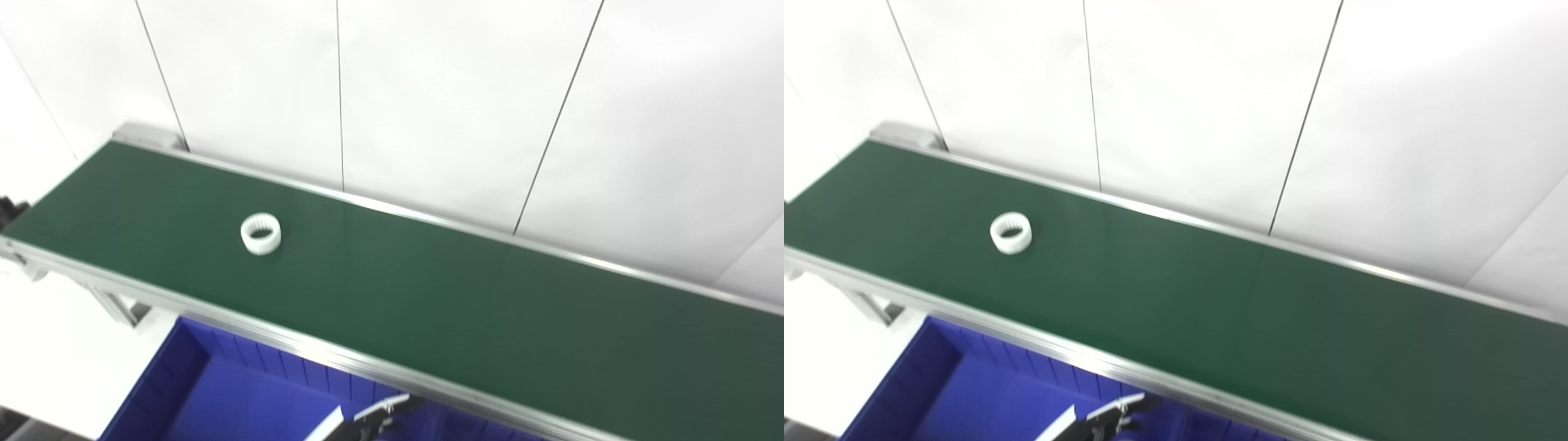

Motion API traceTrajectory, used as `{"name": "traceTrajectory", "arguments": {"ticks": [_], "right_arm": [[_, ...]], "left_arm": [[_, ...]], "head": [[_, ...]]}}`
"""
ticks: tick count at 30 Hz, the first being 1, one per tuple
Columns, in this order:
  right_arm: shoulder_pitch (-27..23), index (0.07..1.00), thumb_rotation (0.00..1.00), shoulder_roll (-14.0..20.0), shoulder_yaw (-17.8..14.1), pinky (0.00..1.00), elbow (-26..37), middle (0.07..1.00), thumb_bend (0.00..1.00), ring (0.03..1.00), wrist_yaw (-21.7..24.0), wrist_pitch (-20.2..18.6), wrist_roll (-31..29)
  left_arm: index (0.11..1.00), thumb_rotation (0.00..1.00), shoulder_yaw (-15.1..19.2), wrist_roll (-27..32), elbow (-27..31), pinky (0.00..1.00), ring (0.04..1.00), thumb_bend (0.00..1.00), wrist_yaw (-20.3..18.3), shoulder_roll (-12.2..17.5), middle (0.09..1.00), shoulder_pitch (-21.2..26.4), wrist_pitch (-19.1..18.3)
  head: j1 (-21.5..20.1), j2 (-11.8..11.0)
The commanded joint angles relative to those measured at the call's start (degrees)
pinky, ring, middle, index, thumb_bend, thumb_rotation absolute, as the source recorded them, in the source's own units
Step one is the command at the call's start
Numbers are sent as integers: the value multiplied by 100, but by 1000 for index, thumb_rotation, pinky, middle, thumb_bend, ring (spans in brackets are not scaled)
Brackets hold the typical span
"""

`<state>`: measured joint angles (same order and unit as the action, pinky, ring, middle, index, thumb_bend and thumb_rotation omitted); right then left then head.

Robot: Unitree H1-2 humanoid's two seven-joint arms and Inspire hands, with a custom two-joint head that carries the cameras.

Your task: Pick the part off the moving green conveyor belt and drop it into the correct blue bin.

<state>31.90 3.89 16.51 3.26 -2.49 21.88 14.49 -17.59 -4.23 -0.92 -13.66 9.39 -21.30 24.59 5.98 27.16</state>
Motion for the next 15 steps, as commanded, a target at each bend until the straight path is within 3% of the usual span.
{"name": "traceTrajectory", "arguments": {"ticks": [1, 10, 15], "right_arm": [[-23, 974, 501, -38, -13, 851, 54, 914, 862, 894, -26, 349, -25], [-30, 963, 507, -34, -13, 812, 155, 920, 859, 893, -40, 272, 159], [-48, 951, 517, -59, -15, 777, 162, 906, 871, 880, -57, 274, 218]], "left_arm": [[876, 522, -12, 66, 147, 833, 931, 665, 67, 18, 929, 22, 234], [845, 513, 301, 500, 1070, 731, 817, 647, 93, -15, 866, 131, 225], [842, 530, 641, 355, 1742, 692, 783, 655, 209, -66, 847, 590, -35]], "head": [[5, 2], [-62, 150], [-38, 169]]}}
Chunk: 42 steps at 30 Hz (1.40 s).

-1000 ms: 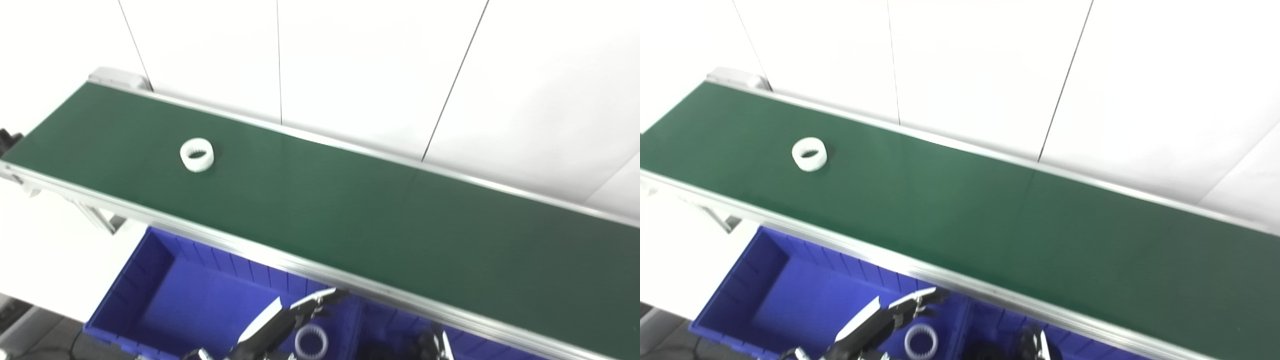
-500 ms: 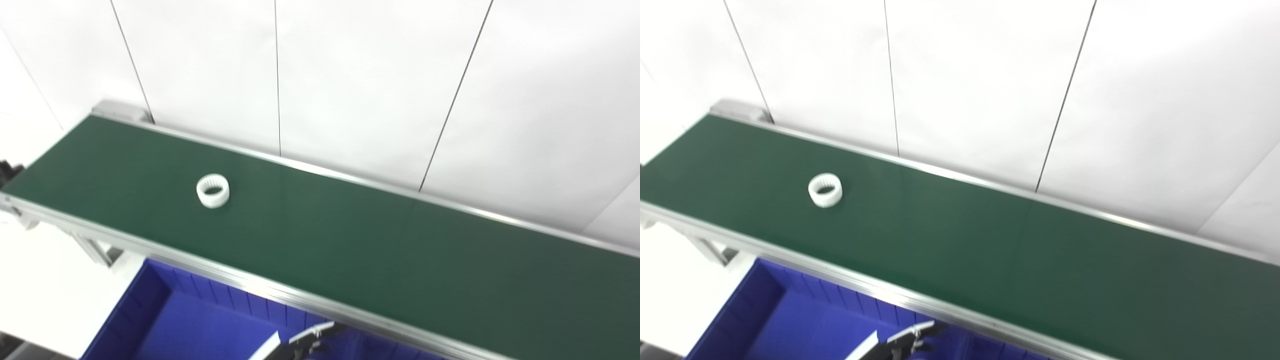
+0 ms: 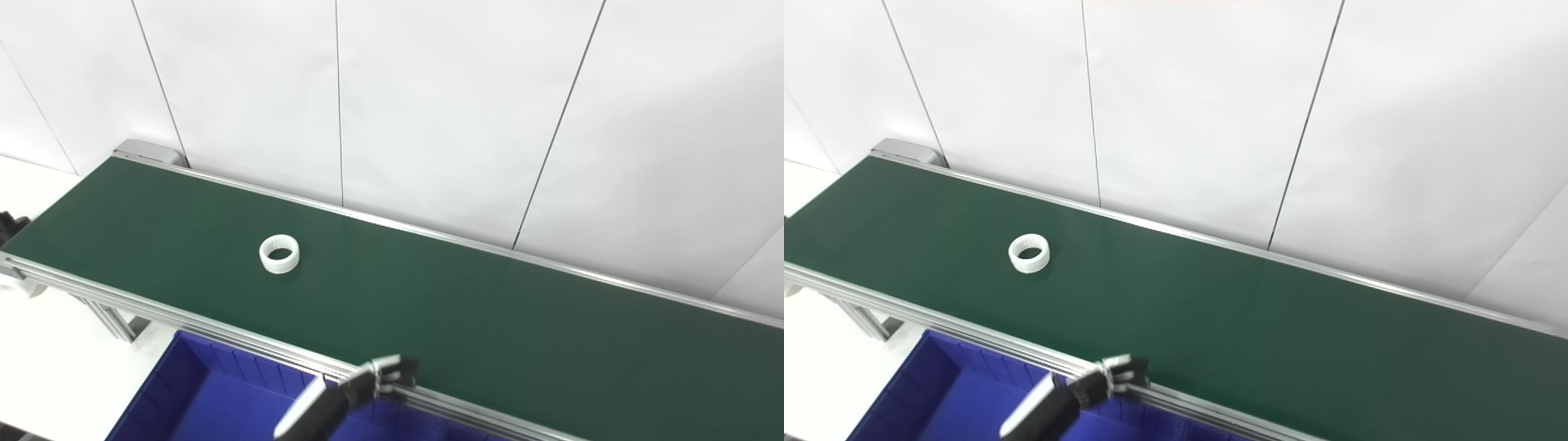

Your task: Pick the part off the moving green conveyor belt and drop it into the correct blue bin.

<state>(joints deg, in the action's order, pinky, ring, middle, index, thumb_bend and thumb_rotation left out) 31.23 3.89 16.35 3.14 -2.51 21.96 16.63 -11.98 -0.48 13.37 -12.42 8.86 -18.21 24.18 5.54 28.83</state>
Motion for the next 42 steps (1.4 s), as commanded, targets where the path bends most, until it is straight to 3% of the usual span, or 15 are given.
{"name": "traceTrajectory", "arguments": {"ticks": [1, 7, 10, 14, 18, 23, 30, 32, 40, 42], "right_arm": [[15, 950, 513, -66, 4, 779, 174, 907, 875, 882, -50, 260, -9], [-24, 952, 508, -77, 16, 757, 119, 912, 862, 877, -97, 357, 84], [-32, 951, 524, -77, 22, 749, 112, 897, 869, 863, -111, 369, 101], [-45, 946, 517, -68, 33, 740, 98, 892, 871, 857, -116, 388, 44], [-83, 950, 518, -50, 30, 771, 69, 893, 868, 868, -130, 423, 35], [-165, 957, 504, -14, 45, 774, 4, 888, 858, 865, -163, 473, 10], [-215, 953, 495, -25, 51, 786, -35, 883, 862, 865, -171, 466, -25], [-216, 958, 488, -23, 56, 837, -33, 889, 852, 883, -163, 463, -33], [-197, 948, 491, -7, 96, 791, -28, 881, 857, 866, -250, 486, 15], [-187, 951, 489, -3, 103, 827, -16, 883, 852, 876, -236, 488, -11]], "left_arm": [[852, 516, 137, -30, 415, 686, 782, 661, 82, -4, 851, 419, -104], [867, 572, 452, -568, 654, 743, 833, 734, 101, 60, 885, 1271, -919], [897, 549, 518, -801, 553, 829, 885, 698, 70, 138, 916, 1682, -1193], [903, 584, 528, -1363, 249, 868, 906, 693, 76, 268, 927, 2255, -1474], [899, 545, 492, -1707, -203, 886, 923, 692, 145, 316, 930, 2714, -1605], [883, 485, 436, -2214, -976, 838, 907, 728, 256, 332, 921, 3303, -1833], [880, 475, 313, -2710, -2167, 789, 884, 767, 443, 398, 937, 3869, -2006], [878, 449, 282, -2809, -2482, 789, 890, 769, 503, 413, 939, 4012, -2083], [883, 289, 119, -3218, -3512, 916, 931, 826, 949, 512, 943, 4388, -2097], [881, 270, 21, -3388, -3656, 950, 931, 840, 1075, 568, 942, 4438, -2094]], "head": [[0, 25], [-11, 68], [-12, 107], [-12, 134], [9, 147], [27, 148], [16, 136], [15, 139], [38, 166], [37, 171]]}}
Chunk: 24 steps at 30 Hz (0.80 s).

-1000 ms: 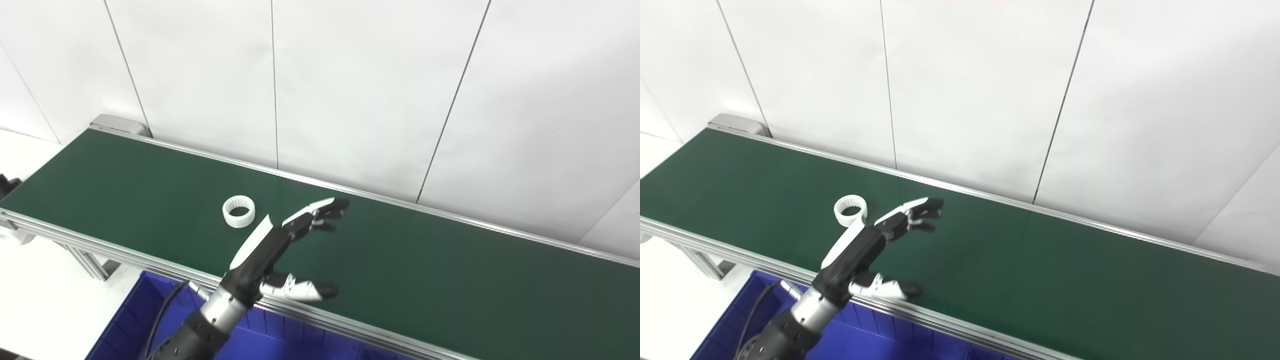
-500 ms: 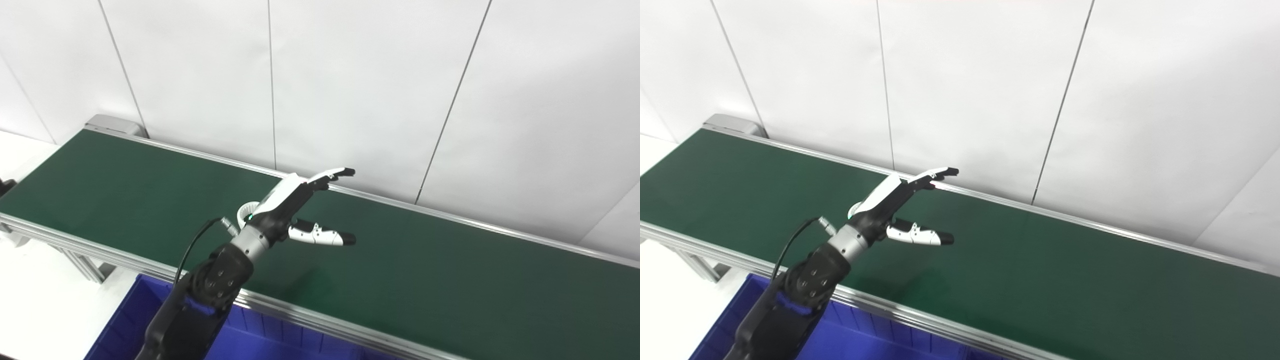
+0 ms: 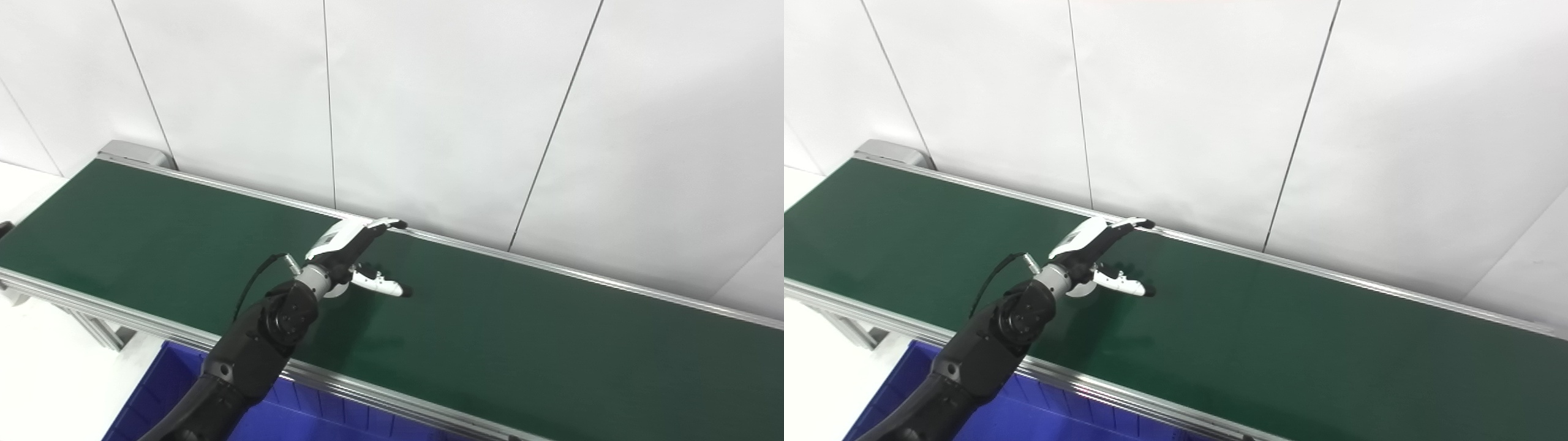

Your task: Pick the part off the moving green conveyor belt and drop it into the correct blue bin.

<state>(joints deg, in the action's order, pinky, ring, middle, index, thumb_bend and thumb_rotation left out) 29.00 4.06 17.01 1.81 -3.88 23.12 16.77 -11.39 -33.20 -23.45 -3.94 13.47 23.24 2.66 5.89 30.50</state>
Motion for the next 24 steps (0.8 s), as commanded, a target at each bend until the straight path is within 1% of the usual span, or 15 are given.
{"name": "traceTrajectory", "arguments": {"ticks": [1, 3, 6, 8, 10, 13, 15, 16, 18, 19, 20, 21, 23, 24], "right_arm": [[38, 952, 488, -18, 42, 840, 122, 884, 851, 880, -108, 372, -21], [45, 948, 487, -21, 45, 836, 131, 883, 852, 878, -114, 368, -15], [46, 948, 481, -16, 57, 824, 138, 883, 849, 876, -111, 373, -48], [40, 950, 479, -5, 75, 816, 140, 884, 847, 874, -104, 374, -83], [45, 950, 476, -12, 76, 839, 154, 885, 847, 879, -86, 369, -112], [54, 951, 472, -21, 74, 855, 175, 890, 846, 885, -52, 358, -144], [61, 948, 474, -26, 62, 856, 191, 888, 847, 886, -42, 357, -125], [66, 948, 474, -29, 55, 856, 199, 888, 847, 886, -49, 356, -102], [81, 950, 483, -35, 45, 852, 217, 883, 851, 884, -48, 346, -87], [88, 951, 483, -39, 41, 853, 226, 885, 853, 884, -42, 338, -90], [94, 952, 483, -40, 39, 852, 233, 888, 853, 885, -36, 334, -94], [97, 953, 484, -41, 38, 850, 237, 889, 854, 885, -39, 335, -86], [103, 954, 490, -33, 40, 842, 239, 889, 854, 881, -64, 352, -47], [111, 954, 492, -35, 38, 839, 246, 888, 854, 880, -61, 351, -55]], "left_arm": [[880, 263, -91, -214, -61, 962, 931, 844, 298, 144, 941, 316, 50], [880, 252, -175, -350, -194, 992, 946, 857, 388, 205, 945, 352, 17], [887, 247, -275, -474, -317, 1000, 986, 866, 460, 283, 957, 387, -51], [891, 251, -338, -574, -316, 1000, 996, 869, 420, 359, 965, 370, -189], [893, 258, -391, -648, -302, 1000, 1000, 878, 396, 418, 971, 340, -272], [886, 253, -456, -684, -286, 1000, 1000, 898, 421, 473, 969, 278, -298], [882, 255, -523, -707, -185, 1000, 1000, 898, 352, 515, 970, 199, -357], [882, 255, -579, -732, -66, 1000, 1000, 898, 230, 543, 970, 140, -437], [887, 222, -676, -763, 106, 1000, 998, 869, 49, 593, 968, 58, -544], [884, 204, -713, -775, 166, 994, 973, 860, -16, 612, 954, 29, -576], [870, 167, -729, -764, 228, 945, 930, 848, -51, 620, 929, -7, -596], [846, 112, -730, -750, 296, 860, 878, 833, -80, 611, 898, -49, -640], [807, 40, -710, -707, 431, 755, 819, 798, -149, 570, 859, -132, -756], [796, 20, -676, -650, 503, 725, 802, 787, -195, 536, 849, -173, -820]], "head": [[-4, 16], [-4, 24], [-3, 32], [-11, 49], [-14, 52], [-16, 67], [-17, 83], [-19, 95], [-22, 109], [-22, 109], [-21, 115], [-21, 115], [-11, 135], [-17, 144]]}}
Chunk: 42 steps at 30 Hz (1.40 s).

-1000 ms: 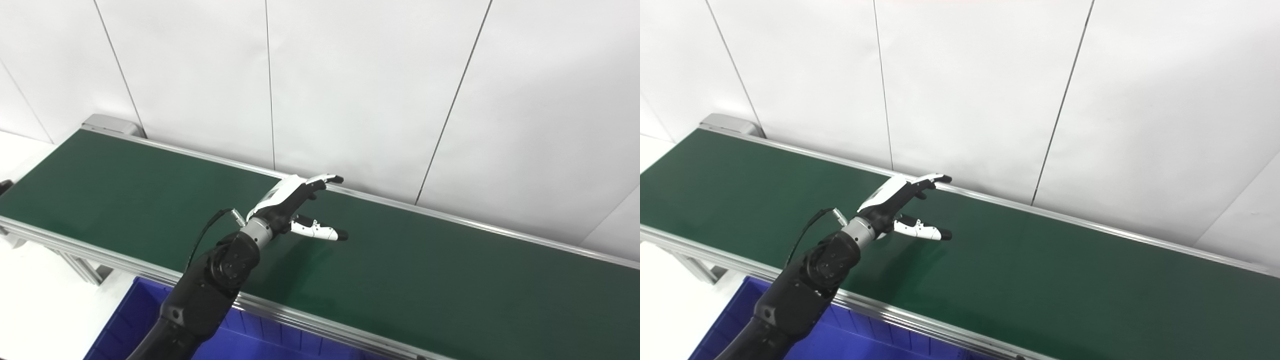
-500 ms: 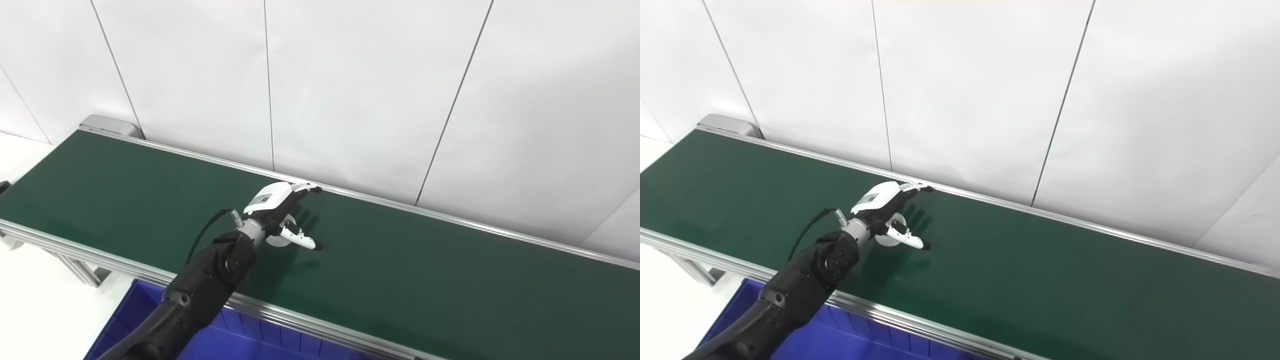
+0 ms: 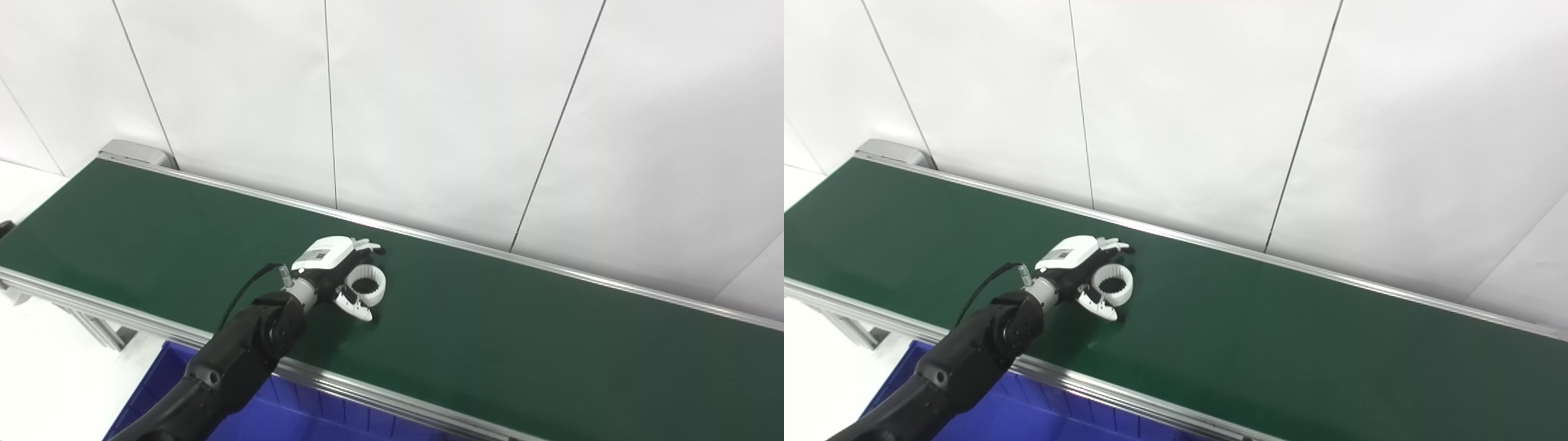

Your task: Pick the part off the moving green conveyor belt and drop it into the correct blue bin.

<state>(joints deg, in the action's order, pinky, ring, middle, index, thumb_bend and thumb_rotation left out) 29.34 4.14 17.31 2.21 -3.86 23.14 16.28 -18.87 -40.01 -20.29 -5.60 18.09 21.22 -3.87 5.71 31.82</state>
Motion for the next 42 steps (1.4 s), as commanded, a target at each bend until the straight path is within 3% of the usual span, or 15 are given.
{"name": "traceTrajectory", "arguments": {"ticks": [1, 2, 3, 4, 6, 16, 25, 28, 31, 32, 37, 38, 41, 42], "right_arm": [[87, 953, 489, -49, 4, 838, 218, 888, 853, 880, -54, 338, -19], [98, 954, 487, -56, 1, 844, 237, 889, 856, 883, -41, 320, -31], [105, 953, 488, -61, -1, 838, 249, 889, 857, 880, -36, 316, -35], [110, 952, 485, -63, 2, 817, 256, 887, 857, 872, -29, 320, -54], [118, 951, 479, -68, 10, 822, 266, 889, 855, 872, -23, 332, -84], [141, 959, 494, -77, 15, 869, 278, 894, 849, 886, -53, 351, -44], [157, 957, 504, -139, 29, 852, 281, 895, 854, 883, -74, 348, 15], [194, 958, 490, -170, 50, 892, 352, 899, 849, 894, -42, 305, 4], [235, 957, 484, -208, 63, 899, 450, 898, 841, 893, -61, 289, 95], [258, 956, 484, -229, 67, 884, 506, 894, 840, 887, -67, 269, 142], [367, 954, 465, -313, 77, 858, 769, 889, 862, 882, -14, 76, 214], [387, 954, 458, -325, 82, 841, 822, 889, 867, 880, -2, 47, 209], [411, 949, 460, -345, 77, 800, 887, 881, 879, 863, -5, 59, 244], [419, 947, 456, -352, 74, 787, 925, 876, 879, 854, 8, 42, 227]], "left_arm": [[774, 10, 128, 140, 242, 685, 775, 761, -78, 31, 828, -5, -220], [742, 4, 192, 275, 282, 606, 707, 720, -128, -12, 783, -29, -264], [710, 2, 255, 406, 312, 527, 590, 603, -170, -51, 721, -50, -291], [630, 0, 290, 473, 326, 470, 494, 550, -165, -80, 613, -72, -280], [530, 0, 308, 521, 325, 427, 424, 505, -101, -104, 521, -107, -223], [515, 0, 447, 718, 115, 432, 409, 497, 736, -391, 516, -235, 448], [503, 0, 581, 871, 210, 466, 429, 499, 790, -386, 514, -273, 580], [496, 0, 728, 1111, 764, 455, 426, 500, 745, -346, 513, -515, 761], [535, 0, 916, 1437, 1841, 334, 429, 474, 491, -266, 511, -959, 685], [536, 0, 984, 1588, 2205, 328, 432, 473, 383, -226, 515, -1122, 649], [532, 0, 1113, 2048, 3537, 326, 440, 472, -148, 112, 520, -1986, 589], [533, 0, 1107, 2101, 3732, 322, 438, 472, -267, 202, 523, -2190, 590], [524, 0, 1061, 2200, 3921, 330, 449, 473, -441, 387, 522, -2654, 872], [527, 0, 1005, 2153, 3922, 330, 448, 473, -500, 457, 520, -2846, 973]], "head": [[-1, 16], [4, 25], [0, 28], [-5, 23], [-14, 51], [-19, 76], [-62, 151], [-181, 303], [-314, 502], [-429, 654], [-704, 948], [-824, 1098], [-885, 1166], [-976, 1328]]}}
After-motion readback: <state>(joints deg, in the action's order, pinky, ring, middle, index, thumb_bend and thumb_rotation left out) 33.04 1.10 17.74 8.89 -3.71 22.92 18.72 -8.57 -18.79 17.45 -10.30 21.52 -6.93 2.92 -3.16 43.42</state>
